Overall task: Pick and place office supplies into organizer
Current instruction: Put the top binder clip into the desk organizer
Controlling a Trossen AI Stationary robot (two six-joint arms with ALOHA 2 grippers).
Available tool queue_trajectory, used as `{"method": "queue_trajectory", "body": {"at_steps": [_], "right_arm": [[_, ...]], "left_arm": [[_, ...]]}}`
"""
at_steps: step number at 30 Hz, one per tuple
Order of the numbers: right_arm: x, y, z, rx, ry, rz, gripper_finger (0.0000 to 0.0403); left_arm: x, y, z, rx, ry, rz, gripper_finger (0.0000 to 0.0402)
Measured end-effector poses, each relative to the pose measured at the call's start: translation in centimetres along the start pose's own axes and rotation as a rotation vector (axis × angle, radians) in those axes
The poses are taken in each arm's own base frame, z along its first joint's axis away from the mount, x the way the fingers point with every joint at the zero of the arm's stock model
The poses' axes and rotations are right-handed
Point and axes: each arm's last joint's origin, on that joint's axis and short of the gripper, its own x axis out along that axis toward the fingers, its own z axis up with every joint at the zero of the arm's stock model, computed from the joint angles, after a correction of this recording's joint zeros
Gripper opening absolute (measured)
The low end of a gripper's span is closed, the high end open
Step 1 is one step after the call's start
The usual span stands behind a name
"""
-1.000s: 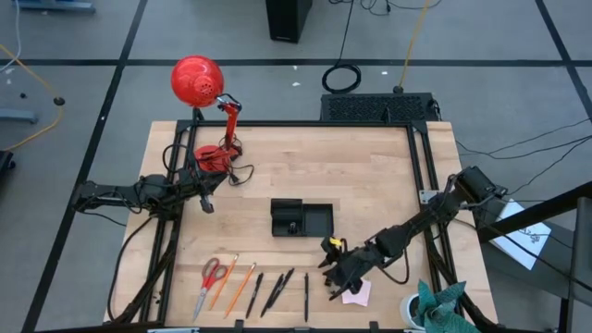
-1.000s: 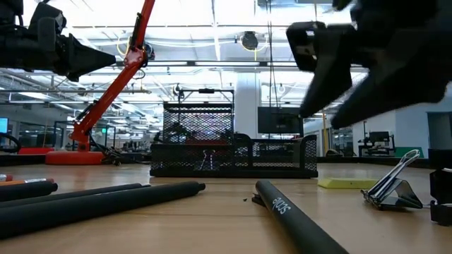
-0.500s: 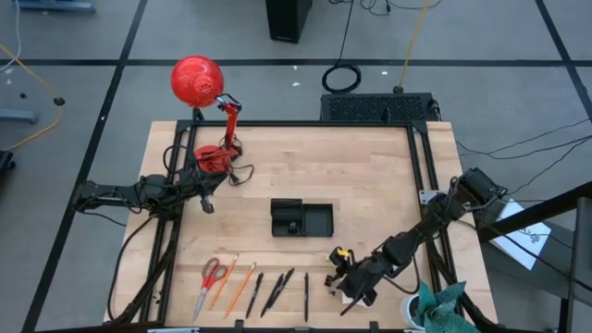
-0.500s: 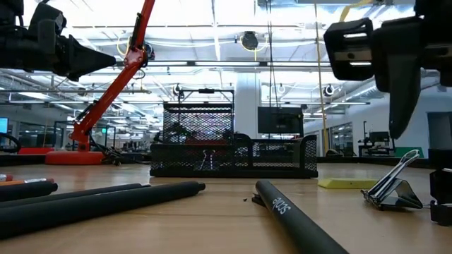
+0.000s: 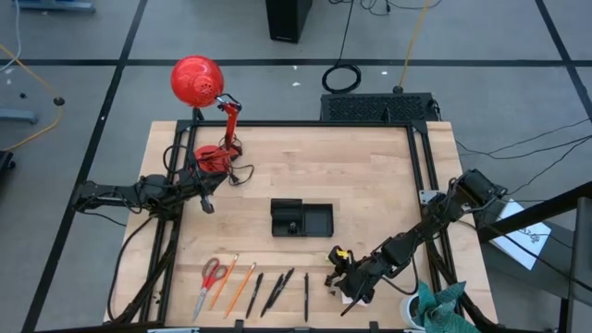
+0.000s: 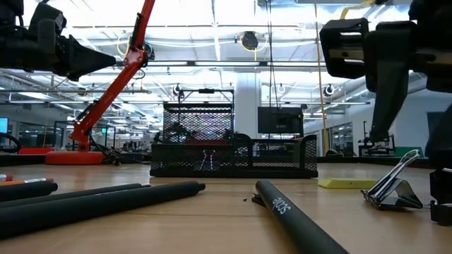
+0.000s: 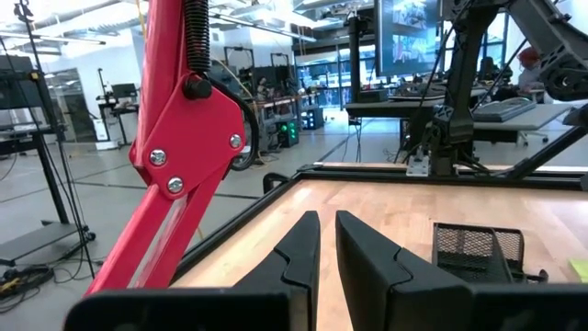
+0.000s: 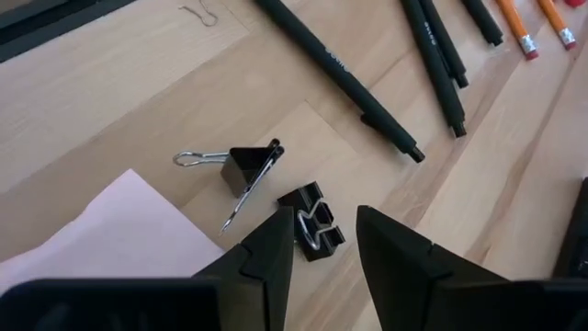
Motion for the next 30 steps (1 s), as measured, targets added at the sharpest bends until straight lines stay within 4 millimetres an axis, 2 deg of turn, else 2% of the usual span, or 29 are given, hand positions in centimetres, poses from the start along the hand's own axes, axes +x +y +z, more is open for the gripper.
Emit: {"method": "queue_trajectory", "body": {"at_steps": [17, 21, 28, 30], "right_arm": [[1.5, 0.5, -0.5, -0.018, 0.008, 0.002, 0.0113], [1.5, 0.4, -0.3, -0.013, -0.008, -0.006, 0.0089], [1.5, 0.3, -0.3, 0.0, -0.013, -0.008, 0.0013], [1.4, 0.3, -0.2, 0.011, -0.018, -0.01, 0.0005]], "left_arm": [[0.0, 0.0, 0.0, -0.001, 0.0, 0.005, 0.0047], [0.0, 0.0, 0.0, -0.002, 0.001, 0.008, 0.0047], [0.0, 0.0, 0.0, -0.005, -0.001, 0.01, 0.0047], [0.0, 0.0, 0.0, -0.005, -0.001, 0.01, 0.0047]]}}
